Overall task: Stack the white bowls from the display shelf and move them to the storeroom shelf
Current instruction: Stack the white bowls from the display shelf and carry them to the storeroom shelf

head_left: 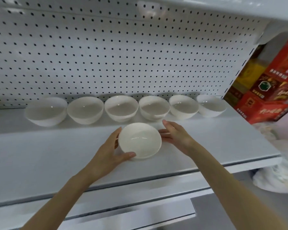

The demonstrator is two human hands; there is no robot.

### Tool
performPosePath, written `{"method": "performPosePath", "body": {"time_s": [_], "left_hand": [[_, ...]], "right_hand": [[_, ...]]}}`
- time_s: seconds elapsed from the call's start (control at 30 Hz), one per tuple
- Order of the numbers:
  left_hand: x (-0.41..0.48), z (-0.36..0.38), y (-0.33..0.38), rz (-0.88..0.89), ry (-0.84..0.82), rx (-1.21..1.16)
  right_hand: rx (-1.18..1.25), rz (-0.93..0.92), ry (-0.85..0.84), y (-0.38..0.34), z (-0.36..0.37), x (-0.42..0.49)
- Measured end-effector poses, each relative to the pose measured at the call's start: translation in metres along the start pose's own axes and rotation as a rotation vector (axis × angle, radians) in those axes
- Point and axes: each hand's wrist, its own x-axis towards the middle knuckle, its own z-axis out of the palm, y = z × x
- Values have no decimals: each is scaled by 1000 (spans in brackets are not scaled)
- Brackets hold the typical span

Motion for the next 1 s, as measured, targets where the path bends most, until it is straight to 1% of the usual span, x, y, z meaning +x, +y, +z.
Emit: {"method": "performPosePath", "body": {"time_s": [0.1, 0.27, 0.4, 0.47, 0.6, 0.7, 0.8, 0.9, 1.0], "left_hand": [[-1, 3, 3, -30, 12, -36], [-8, 3, 5, -67, 45, -99], [-13, 2, 9, -46, 109, -92], [-16, -1, 13, -9, 153, -105], [-19, -13, 20, 60, 244, -106], [-15, -24, 25, 115, 301, -104], [-7, -29, 31, 150, 298, -133], [1, -25, 39, 178, 298, -216], [5, -15, 51, 209, 222, -280]], "right_hand": [[72, 31, -17, -10, 10, 15], [255, 134, -69, -23, 23, 27], [427, 118, -8, -23, 27, 36], [470, 107, -2, -23, 27, 36], [460, 76, 6, -29, 22, 31], [505, 13, -43, -44, 13, 20], [415, -51, -118, -62, 3, 4], [279, -56, -211, -74, -5, -19], [213, -61, -314, -79, -4, -43]]}}
